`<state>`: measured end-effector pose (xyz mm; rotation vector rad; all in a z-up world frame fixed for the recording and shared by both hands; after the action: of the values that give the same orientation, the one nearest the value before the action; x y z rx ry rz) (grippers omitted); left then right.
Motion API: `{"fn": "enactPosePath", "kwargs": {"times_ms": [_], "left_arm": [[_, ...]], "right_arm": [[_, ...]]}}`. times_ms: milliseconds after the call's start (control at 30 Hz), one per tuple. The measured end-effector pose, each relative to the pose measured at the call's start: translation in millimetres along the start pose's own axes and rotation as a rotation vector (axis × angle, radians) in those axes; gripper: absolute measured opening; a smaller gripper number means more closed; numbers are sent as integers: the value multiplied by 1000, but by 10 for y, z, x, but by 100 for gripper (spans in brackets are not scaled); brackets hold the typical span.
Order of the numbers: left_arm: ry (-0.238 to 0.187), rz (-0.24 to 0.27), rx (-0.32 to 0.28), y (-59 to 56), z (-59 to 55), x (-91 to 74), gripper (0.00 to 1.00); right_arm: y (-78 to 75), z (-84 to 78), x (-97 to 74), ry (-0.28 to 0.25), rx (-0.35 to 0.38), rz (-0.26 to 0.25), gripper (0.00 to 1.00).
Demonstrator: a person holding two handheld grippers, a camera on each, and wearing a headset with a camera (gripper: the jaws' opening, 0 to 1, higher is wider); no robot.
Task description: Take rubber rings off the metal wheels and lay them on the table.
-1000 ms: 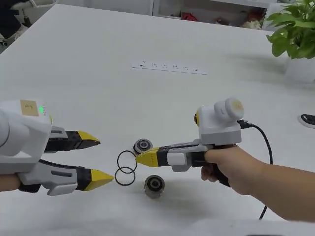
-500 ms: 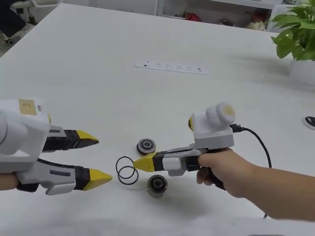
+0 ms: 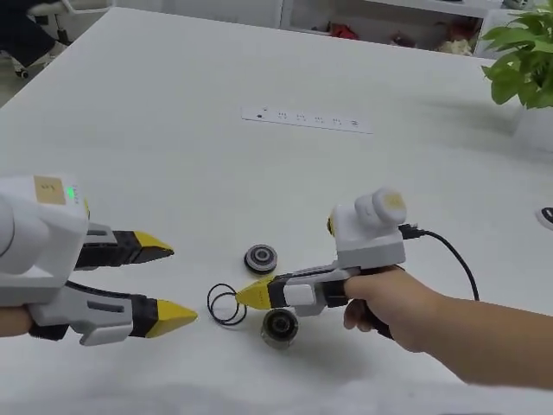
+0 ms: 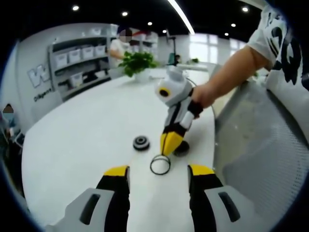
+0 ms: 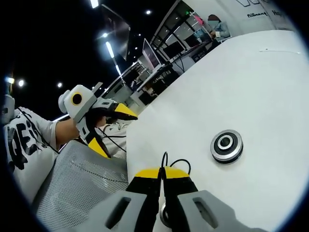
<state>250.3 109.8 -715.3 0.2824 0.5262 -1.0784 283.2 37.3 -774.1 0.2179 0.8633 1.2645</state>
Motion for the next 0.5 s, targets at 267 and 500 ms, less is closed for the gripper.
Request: {"fn": "enactPosePath", "kwargs": {"times_ms": [267,500], "left_arm": [[12,-7,-1,-2,-22,26,49],[15,-16,-3,-16,-17,58,49]], "right_arm": [[-57,-26,15,5,3,-21,0],[-97,-46,-1,7,6,-40,0]]}}
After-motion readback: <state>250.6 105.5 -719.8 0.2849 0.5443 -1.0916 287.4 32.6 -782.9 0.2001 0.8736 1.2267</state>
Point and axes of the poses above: the centre of the closed fingertips' face, and the gripper's own axes: x roughly forward along the fingers, y roughly to its left, z roughly out of its top, the point moved 2 cm from there along -x, roughly backward along the fingers, and after that the axes turned 6 degrees about -z, right-handed, at the moved point
